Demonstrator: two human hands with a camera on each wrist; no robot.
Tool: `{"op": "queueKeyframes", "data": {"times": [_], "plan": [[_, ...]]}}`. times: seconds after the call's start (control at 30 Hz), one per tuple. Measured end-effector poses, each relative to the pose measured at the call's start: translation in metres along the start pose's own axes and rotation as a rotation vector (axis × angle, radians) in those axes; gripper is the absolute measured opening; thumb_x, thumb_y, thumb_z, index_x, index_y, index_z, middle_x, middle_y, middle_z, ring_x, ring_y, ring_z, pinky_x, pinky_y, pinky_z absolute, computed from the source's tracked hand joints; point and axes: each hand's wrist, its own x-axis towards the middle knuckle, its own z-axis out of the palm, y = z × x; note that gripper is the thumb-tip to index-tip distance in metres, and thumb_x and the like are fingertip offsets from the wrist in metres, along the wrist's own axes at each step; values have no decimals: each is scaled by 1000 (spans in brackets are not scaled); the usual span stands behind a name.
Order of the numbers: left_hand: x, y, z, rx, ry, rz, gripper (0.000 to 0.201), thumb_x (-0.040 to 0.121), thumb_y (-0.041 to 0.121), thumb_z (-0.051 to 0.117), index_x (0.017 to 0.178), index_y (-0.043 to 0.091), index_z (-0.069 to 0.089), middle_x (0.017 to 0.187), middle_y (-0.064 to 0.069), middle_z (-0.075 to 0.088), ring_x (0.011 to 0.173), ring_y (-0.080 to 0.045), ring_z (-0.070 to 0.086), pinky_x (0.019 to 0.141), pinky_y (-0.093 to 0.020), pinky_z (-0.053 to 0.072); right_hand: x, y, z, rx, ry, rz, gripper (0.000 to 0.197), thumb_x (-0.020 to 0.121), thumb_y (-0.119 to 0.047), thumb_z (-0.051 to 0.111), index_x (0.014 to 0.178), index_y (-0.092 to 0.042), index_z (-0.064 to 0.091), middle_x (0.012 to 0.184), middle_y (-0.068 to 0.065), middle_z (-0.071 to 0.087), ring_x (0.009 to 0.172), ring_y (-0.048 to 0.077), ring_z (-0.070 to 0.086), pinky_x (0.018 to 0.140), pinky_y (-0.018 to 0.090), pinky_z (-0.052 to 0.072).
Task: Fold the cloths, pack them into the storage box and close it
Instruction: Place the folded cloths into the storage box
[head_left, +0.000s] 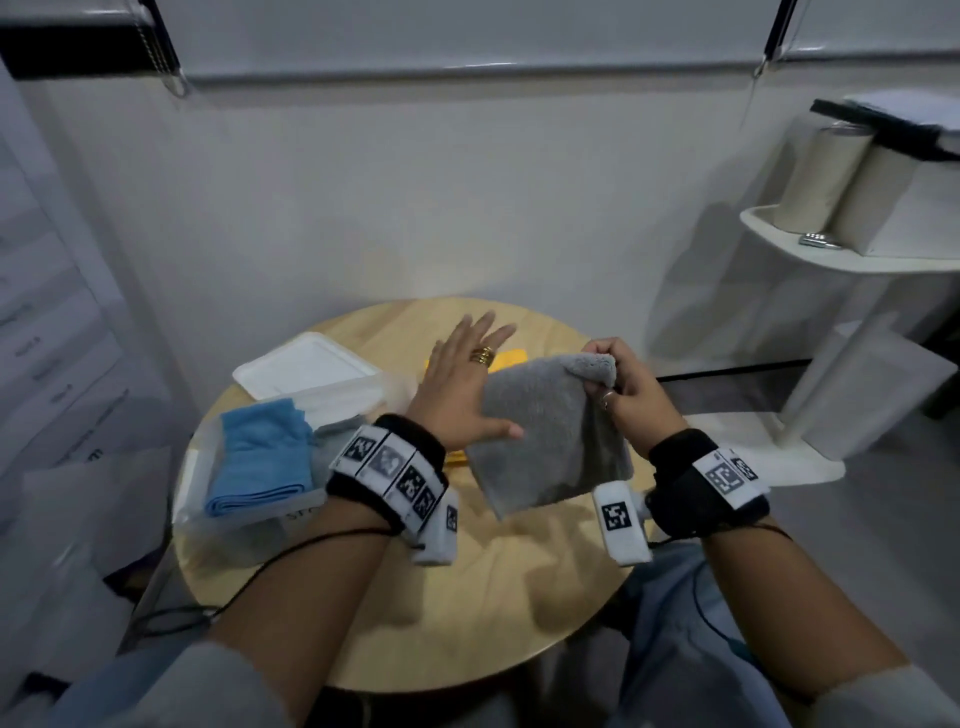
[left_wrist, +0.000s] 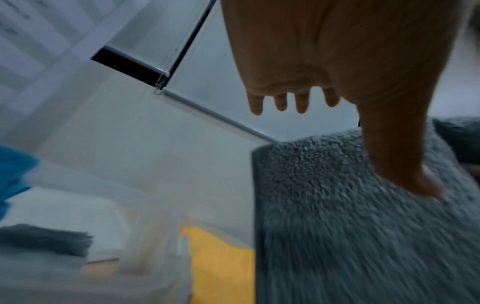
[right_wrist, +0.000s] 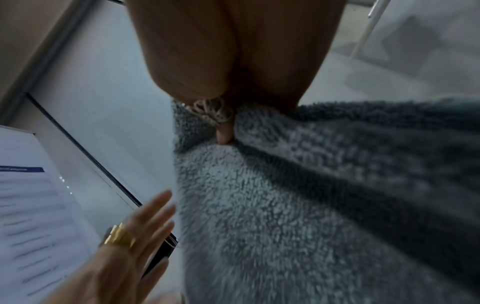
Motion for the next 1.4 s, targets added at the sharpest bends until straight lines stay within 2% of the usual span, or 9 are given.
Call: {"op": "queueKeyframes", "data": {"times": [0.1, 0.17, 0.23, 0.33, 0.5, 0.8, 0.97, 1.23, 1.4], "plan": [[5, -4, 5, 61, -336, -89, 65, 67, 48, 79, 119, 19, 51, 120, -8, 55, 117, -25, 48, 95, -35, 36, -17, 4, -6, -23, -78, 64, 37, 87, 18, 44, 105, -14, 51, 100, -10, 55, 82, -16, 55, 77, 6, 44], [3, -7, 10, 111, -416, -123, 43, 73, 46, 76, 71, 13, 48, 75, -3, 48, 74, -21, 49, 62, -30, 33, -20, 11, -14, -164, -147, 98, 26, 90, 10, 48, 104, -11, 53, 93, -7, 57, 78, -15, 55, 76, 11, 44], [1, -4, 5, 152, -394, -167, 47, 77, 43, 74, 60, 14, 41, 66, -1, 42, 63, -18, 42, 56, -29, 28, -16, 19, -19, -364, -195, 88, 16, 90, 5, 52, 95, -10, 56, 84, -2, 58, 78, -2, 56, 75, 19, 40], [7, 2, -9, 100, -185, -174, 18, 76, 20, 74, 86, 6, 68, 91, -10, 65, 87, -26, 58, 70, -28, 37, -6, 24, -25, -551, -126, 6, 25, 80, 16, 51, 92, -1, 66, 84, 10, 65, 85, 15, 56, 67, 15, 39], [-21, 9, 2, -15, 111, -136, 38, 77, -9, 58, 112, 2, 65, 121, -16, 57, 111, -29, 54, 93, -29, 41, -14, 18, -33, -637, -13, -140, 33, 69, 21, 55, 84, -3, 73, 91, 11, 73, 88, 16, 62, 78, 22, 46], [-127, -17, 103, 165, -523, -260, 30, 83, 18, 63, 108, 1, 66, 113, -15, 63, 107, -28, 58, 87, -27, 42, -102, 79, 10, -987, -764, 358, 28, 84, -5, 56, 111, -6, 61, 115, 13, 63, 108, 27, 57, 84, 29, 40], [-143, -32, 97, -185, -521, -450, 14, 81, 17, 67, 93, 10, 65, 87, -3, 62, 84, -16, 57, 67, -22, 41, -111, 83, 14, -862, -705, 479, 25, 85, -1, 51, 108, -3, 61, 113, 14, 63, 100, 21, 55, 84, 28, 39], [-143, -29, 114, -767, -180, -603, 39, 87, 7, 62, 124, 4, 50, 117, -9, 59, 111, -22, 55, 99, -37, 45, -102, 80, 18, -644, -520, 666, 7, 90, -19, 59, 90, -12, 59, 87, 4, 56, 80, 16, 49, 76, 25, 36], [-154, -30, 116, -524, -363, -455, 26, 63, 2, 49, 76, 23, 60, 85, 0, 63, 89, -16, 58, 84, -34, 46, -113, 79, 14, -656, -641, 766, 37, 72, -10, 75, 103, -19, 56, 103, -3, 57, 101, 19, 55, 85, 29, 46]]}}
